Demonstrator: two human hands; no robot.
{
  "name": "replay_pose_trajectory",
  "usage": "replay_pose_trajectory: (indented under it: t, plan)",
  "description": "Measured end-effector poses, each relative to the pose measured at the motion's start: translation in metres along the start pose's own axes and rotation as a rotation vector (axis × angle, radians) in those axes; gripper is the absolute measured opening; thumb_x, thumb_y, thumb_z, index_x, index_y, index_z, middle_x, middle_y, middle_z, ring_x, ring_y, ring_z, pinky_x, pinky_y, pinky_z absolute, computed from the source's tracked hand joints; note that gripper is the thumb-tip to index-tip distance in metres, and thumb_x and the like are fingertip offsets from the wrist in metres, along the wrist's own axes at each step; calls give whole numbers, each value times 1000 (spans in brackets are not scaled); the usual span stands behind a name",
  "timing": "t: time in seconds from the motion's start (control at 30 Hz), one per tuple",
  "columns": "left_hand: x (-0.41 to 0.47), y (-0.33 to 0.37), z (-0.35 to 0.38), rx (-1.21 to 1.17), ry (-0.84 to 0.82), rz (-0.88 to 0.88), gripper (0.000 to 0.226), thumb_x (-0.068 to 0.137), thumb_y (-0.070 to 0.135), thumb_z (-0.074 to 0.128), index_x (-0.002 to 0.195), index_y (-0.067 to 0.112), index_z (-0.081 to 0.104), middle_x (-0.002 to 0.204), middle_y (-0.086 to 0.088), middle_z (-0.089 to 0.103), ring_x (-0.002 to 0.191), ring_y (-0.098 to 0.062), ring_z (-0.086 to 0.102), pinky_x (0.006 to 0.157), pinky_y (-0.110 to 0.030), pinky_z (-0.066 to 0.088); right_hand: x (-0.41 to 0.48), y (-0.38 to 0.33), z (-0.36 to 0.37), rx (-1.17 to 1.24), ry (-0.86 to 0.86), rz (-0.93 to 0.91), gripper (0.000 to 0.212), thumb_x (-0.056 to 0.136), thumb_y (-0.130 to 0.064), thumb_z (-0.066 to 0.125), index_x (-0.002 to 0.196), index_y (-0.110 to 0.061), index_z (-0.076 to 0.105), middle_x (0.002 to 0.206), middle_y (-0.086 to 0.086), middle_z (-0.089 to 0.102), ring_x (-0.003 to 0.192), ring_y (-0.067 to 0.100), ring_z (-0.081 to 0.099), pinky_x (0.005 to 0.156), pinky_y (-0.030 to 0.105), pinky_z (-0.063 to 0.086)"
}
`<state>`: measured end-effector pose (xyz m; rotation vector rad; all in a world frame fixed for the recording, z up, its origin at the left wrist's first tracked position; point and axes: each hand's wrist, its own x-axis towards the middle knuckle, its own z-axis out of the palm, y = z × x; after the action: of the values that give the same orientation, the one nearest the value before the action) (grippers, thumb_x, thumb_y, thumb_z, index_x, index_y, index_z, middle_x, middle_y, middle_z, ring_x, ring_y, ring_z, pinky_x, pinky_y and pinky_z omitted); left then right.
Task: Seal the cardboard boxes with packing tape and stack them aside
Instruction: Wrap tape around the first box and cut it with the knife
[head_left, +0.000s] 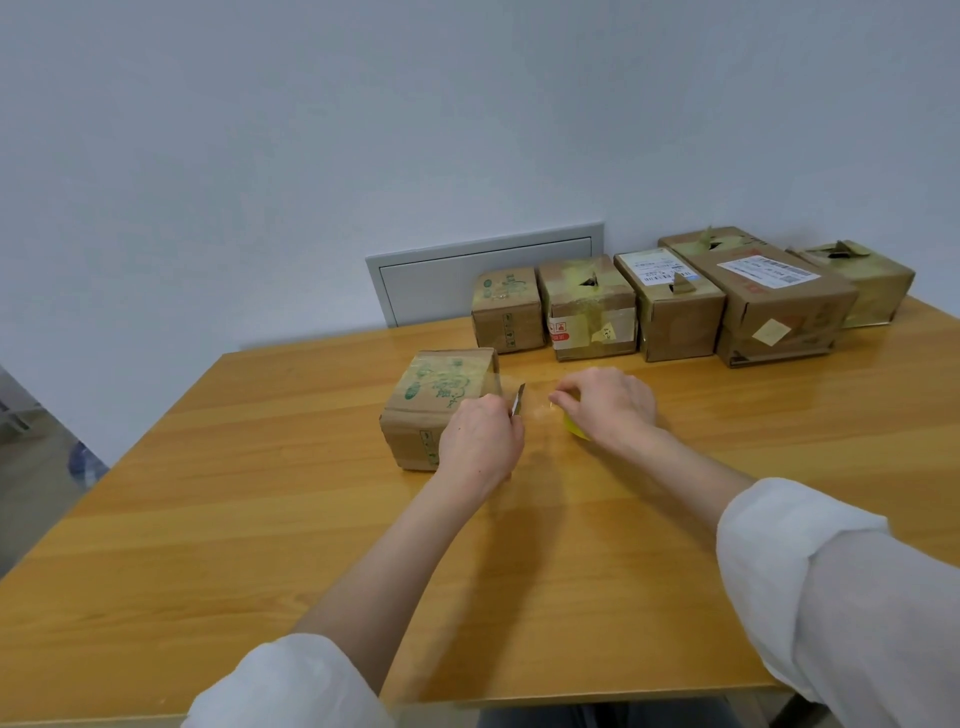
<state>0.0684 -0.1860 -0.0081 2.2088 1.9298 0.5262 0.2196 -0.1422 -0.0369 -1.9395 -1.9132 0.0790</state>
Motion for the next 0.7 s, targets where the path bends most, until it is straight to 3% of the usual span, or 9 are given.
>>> replay_pose_trajectory:
  t: [0.4,0.7]
  plan:
    - [13,-4,7,42,-87,-101,30,96,20,43,101,-1,64,97,-20,67,86,-36,66,77,-44,57,-1,-6,-2,-13,-24,-34,27,96,-49,46,111,-39,67,105,-6,70,93,21,63,70,29,50]
    - [20,-6,16,178,-71,-122,26,98,15,37,104,7,61,99,-13,63,87,-30,66,74,-40,57,-3,-11,-1,-2,-46,-60,26,96,-49,48,108,-38,68,100,-7,69,89,18,62,72,32,54]
